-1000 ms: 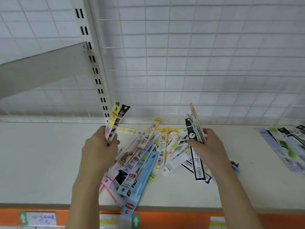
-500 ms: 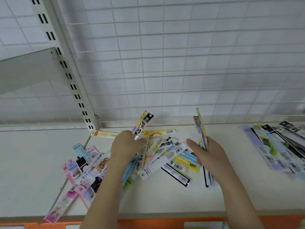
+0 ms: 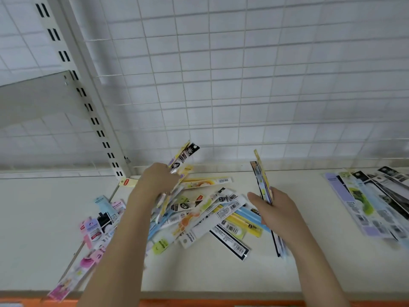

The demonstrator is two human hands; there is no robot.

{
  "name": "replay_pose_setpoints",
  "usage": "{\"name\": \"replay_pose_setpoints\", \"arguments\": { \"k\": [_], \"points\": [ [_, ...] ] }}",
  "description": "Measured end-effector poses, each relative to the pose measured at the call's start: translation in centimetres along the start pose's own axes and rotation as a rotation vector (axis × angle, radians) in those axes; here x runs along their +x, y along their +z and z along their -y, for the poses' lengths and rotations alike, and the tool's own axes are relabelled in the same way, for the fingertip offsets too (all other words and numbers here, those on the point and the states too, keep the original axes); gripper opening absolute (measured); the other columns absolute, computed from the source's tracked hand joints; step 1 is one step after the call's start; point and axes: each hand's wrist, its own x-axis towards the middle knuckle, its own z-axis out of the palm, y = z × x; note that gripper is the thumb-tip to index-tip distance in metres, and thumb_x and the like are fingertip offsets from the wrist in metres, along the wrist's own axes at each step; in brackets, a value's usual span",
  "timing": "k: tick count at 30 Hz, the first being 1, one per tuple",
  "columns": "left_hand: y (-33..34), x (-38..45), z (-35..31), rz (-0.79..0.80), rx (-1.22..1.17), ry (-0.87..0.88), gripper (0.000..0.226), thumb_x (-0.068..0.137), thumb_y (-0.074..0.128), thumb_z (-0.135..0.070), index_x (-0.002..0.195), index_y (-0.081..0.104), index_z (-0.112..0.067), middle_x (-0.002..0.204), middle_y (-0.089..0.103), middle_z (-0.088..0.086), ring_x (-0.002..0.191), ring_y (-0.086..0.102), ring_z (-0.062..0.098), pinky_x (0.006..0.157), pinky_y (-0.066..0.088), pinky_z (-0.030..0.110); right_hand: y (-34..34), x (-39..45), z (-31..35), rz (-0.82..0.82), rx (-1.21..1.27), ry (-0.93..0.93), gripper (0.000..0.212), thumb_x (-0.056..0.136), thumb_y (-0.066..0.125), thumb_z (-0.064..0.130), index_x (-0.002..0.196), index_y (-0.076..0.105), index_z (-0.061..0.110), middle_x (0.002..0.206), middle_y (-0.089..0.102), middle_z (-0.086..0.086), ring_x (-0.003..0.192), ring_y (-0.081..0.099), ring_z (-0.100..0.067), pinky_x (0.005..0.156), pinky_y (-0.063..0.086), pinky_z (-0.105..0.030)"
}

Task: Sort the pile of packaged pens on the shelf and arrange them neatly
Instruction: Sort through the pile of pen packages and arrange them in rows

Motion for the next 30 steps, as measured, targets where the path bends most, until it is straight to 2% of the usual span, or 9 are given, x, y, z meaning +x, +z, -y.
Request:
{"name": "replay_pose_setpoints", "arguments": {
  "k": [2, 5, 8, 10, 13, 17, 21, 26, 30],
  "points": [
    [-1.3, 0.6, 0.1, -0.007, -0.045, 0.017, 0.024, 0.094, 0.043, -0.023, 0.078, 0.046, -0.006, 0.073, 0.060, 0.005, 0.067, 0.054, 0.020, 0.062, 0.044, 0.029, 0.3, 0.2, 0.0, 0.025, -0.003, -0.009, 0.035, 0.088, 0.058, 0.034, 0.068, 0.039, 0.014, 0.059, 0.042, -0.005, 0.058, 0.046, -0.021, 0.060, 0.038, -0.030],
    [-1.8, 1.4, 0.2, -0.019, -0.147, 0.038, 0.006, 0.096, 0.044, -0.017, 0.095, 0.040, -0.012, 0.088, 0.071, 0.011, 0.065, 0.063, 0.022, 0.070, 0.052, 0.031, 0.7, 0.5, -0.1, 0.054, -0.002, -0.017, 0.030, 0.089, 0.058, 0.034, 0.072, 0.045, 0.013, 0.057, 0.041, -0.002, 0.058, 0.044, -0.021, 0.061, 0.039, -0.030],
    [-0.8, 2.9, 0.5, -0.004, 0.043, 0.065, 0.025, 0.095, 0.048, -0.029, 0.103, 0.050, -0.006, 0.097, 0.069, 0.014, 0.078, 0.064, 0.025, 0.068, 0.048, 0.030, 0.7, 0.7, -0.2, 0.068, 0.006, -0.008, 0.030, 0.089, 0.058, 0.035, 0.072, 0.046, 0.013, 0.057, 0.040, -0.001, 0.059, 0.043, -0.020, 0.063, 0.042, -0.031],
    [0.2, 3.6, 0.6, 0.015, 0.176, 0.066, 0.044, 0.089, 0.054, -0.045, 0.096, 0.051, -0.002, 0.080, 0.059, 0.005, 0.071, 0.056, 0.019, 0.057, 0.038, 0.026, 0.5, 0.8, -0.3, 0.063, 0.000, -0.006, 0.031, 0.089, 0.058, 0.035, 0.072, 0.045, 0.013, 0.059, 0.041, -0.003, 0.059, 0.044, -0.020, 0.063, 0.042, -0.031],
    [2.3, 4.4, 0.7, 0.055, 0.228, 0.028, 0.045, 0.084, 0.058, -0.048, 0.072, 0.046, -0.007, 0.062, 0.046, 0.000, 0.056, 0.045, 0.013, 0.053, 0.036, 0.026, 0.0, 0.6, -0.6, 0.028, -0.019, -0.019, 0.035, 0.089, 0.058, 0.034, 0.067, 0.038, 0.015, 0.057, 0.041, -0.002, 0.058, 0.044, -0.021, 0.059, 0.037, -0.030],
    [3.2, 4.6, 0.7, 0.060, 0.244, -0.040, 0.028, 0.085, 0.055, -0.028, 0.065, 0.047, -0.009, 0.063, 0.051, 0.003, 0.055, 0.048, 0.016, 0.059, 0.041, 0.027, -0.6, 0.4, -0.9, -0.028, 0.012, -0.020, 0.035, 0.089, 0.058, 0.032, 0.070, 0.043, 0.008, 0.056, 0.040, 0.000, 0.056, 0.043, -0.019, 0.056, 0.036, -0.029],
    [2.6, 4.4, 0.5, 0.050, 0.212, -0.048, 0.024, 0.084, 0.052, -0.015, 0.062, 0.044, -0.010, 0.062, 0.050, 0.003, 0.054, 0.047, 0.016, 0.053, 0.038, 0.025, -0.5, 0.5, -0.9, -0.058, -0.006, -0.051, 0.037, 0.091, 0.057, 0.030, 0.073, 0.044, 0.000, 0.061, 0.043, -0.005, 0.059, 0.046, -0.021, 0.056, 0.036, -0.030],
    [0.6, 3.7, 0.9, 0.028, 0.282, -0.009, 0.037, 0.094, 0.045, -0.031, 0.063, 0.045, -0.010, 0.060, 0.043, -0.002, 0.058, 0.042, 0.013, 0.052, 0.030, 0.027, 0.9, 0.9, 0.6, 0.010, -0.126, -0.115, 0.033, 0.092, 0.052, 0.029, 0.072, 0.047, 0.004, 0.065, 0.053, -0.017, 0.065, 0.057, -0.033, 0.061, 0.046, -0.037],
    [-1.2, 2.8, 2.2, -0.032, 0.135, 0.008, 0.039, 0.094, 0.047, -0.029, 0.059, 0.045, -0.013, 0.061, 0.046, 0.001, 0.060, 0.048, 0.020, 0.055, 0.035, 0.026, 3.0, 0.9, 2.6, 0.188, -0.235, -0.210, 0.035, 0.093, 0.052, 0.027, 0.060, 0.045, 0.019, 0.054, 0.044, 0.001, 0.050, 0.040, -0.014, 0.046, 0.031, -0.018]
  ]
}}
